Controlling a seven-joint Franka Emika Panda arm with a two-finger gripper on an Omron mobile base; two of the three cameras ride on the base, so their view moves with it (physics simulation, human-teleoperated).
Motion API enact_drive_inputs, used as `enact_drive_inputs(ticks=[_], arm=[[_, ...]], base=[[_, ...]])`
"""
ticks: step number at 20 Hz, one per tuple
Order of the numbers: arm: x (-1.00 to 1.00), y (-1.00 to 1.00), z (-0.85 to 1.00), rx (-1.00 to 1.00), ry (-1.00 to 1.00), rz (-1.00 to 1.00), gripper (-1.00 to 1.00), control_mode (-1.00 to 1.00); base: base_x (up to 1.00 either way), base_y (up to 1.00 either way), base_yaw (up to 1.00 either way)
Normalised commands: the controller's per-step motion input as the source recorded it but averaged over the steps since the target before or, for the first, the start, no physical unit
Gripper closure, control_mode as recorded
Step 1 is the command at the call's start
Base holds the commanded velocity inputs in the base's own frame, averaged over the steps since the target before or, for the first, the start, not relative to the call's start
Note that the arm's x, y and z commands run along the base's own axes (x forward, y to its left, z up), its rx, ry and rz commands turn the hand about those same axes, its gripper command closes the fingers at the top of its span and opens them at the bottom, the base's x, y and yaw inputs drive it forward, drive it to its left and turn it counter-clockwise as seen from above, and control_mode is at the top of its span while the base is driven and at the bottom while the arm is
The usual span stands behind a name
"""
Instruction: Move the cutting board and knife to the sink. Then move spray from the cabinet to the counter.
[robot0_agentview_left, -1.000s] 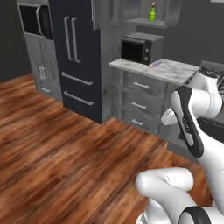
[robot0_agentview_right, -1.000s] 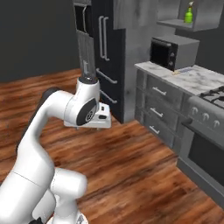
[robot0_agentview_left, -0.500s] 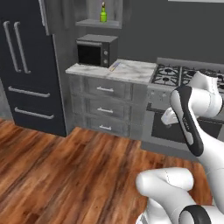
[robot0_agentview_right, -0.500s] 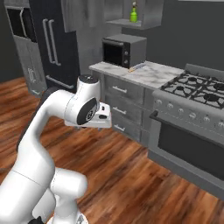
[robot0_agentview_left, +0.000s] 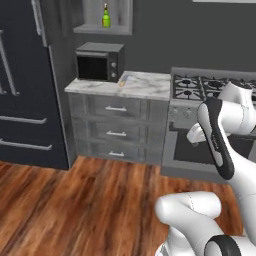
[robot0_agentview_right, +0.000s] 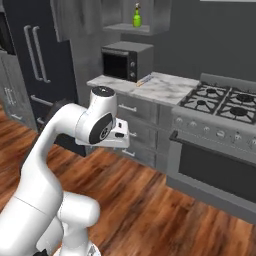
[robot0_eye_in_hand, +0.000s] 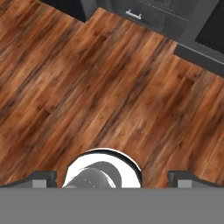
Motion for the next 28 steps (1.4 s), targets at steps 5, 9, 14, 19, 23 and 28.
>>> enact_drive_inputs(ticks=[5,9,14,19,23,28], arm=[[0.00,0.00,0.00,0.00,0.00,0.00,-1.00,1.00],[0.00,0.00,0.00,0.00,0.00,0.00,-1.00,1.00],[0.00,0.00,0.00,0.00,0.00,0.00,-1.00,1.00],[0.00,0.00,0.00,0.00,0.00,0.00,-1.00,1.00],[0.00,0.00,0.00,0.00,0.00,0.00,-1.00,1.00],[0.00,0.00,0.00,0.00,0.00,0.00,-1.00,1.00]], base=[[0.68,0.50,-0.25],[0.74,0.48,-0.18],[0.76,0.44,-0.21],[0.75,0.47,-0.19],[0.76,0.44,-0.21],[0.76,0.44,-0.22]])
